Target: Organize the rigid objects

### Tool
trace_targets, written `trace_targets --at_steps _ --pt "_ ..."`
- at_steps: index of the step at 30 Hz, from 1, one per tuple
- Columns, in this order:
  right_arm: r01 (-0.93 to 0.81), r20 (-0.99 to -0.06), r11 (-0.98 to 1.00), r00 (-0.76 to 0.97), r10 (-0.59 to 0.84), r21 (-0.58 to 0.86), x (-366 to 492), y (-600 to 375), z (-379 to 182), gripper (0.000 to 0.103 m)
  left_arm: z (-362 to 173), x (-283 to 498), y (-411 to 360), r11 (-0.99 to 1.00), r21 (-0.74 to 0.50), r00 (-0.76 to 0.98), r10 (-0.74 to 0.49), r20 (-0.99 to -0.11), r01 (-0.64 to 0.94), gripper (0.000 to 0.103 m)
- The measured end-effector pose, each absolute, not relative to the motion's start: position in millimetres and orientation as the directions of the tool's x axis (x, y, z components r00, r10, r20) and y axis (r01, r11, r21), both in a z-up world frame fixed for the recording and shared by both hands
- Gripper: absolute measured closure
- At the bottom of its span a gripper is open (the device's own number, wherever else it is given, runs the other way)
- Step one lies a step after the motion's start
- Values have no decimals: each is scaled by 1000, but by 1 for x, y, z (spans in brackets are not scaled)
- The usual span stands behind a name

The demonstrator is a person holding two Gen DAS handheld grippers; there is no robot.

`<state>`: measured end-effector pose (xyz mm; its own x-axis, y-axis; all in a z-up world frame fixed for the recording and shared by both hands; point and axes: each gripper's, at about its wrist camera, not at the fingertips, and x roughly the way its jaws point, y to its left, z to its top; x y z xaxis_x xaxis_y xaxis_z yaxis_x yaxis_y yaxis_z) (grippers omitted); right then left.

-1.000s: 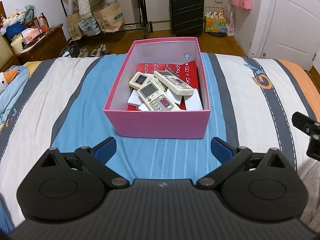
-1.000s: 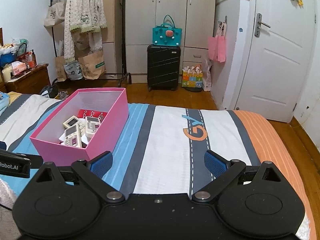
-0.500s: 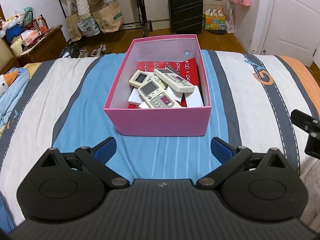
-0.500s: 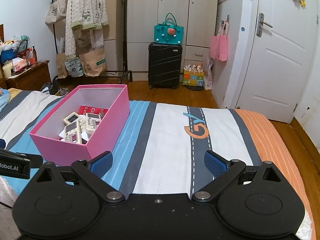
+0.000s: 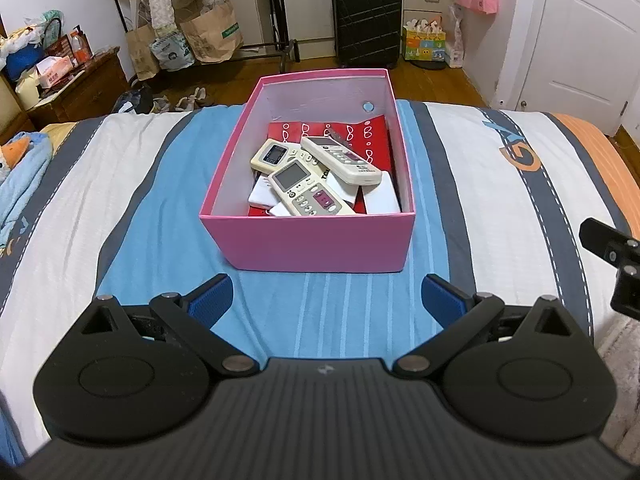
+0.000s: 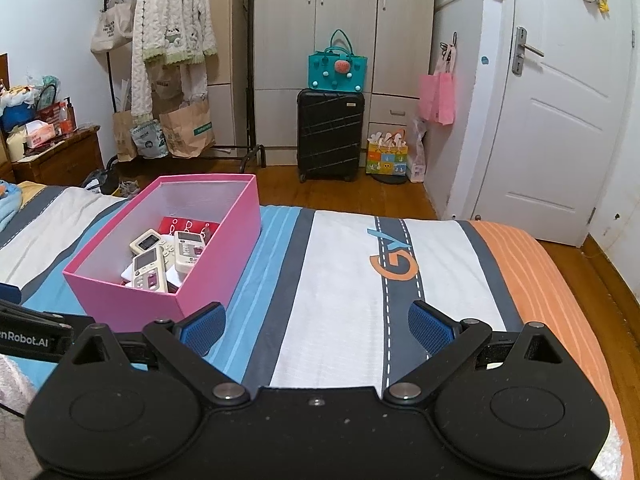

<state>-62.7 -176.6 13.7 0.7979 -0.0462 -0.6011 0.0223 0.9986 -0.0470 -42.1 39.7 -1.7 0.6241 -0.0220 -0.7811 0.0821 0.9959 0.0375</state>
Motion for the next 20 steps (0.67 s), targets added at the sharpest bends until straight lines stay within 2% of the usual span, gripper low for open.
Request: trace_targets --at_steps 20 --pt "12 -606 999 794 -40 -50 -62 -176 12 3 7 -47 38 995 64 650 -3 -760 79 1"
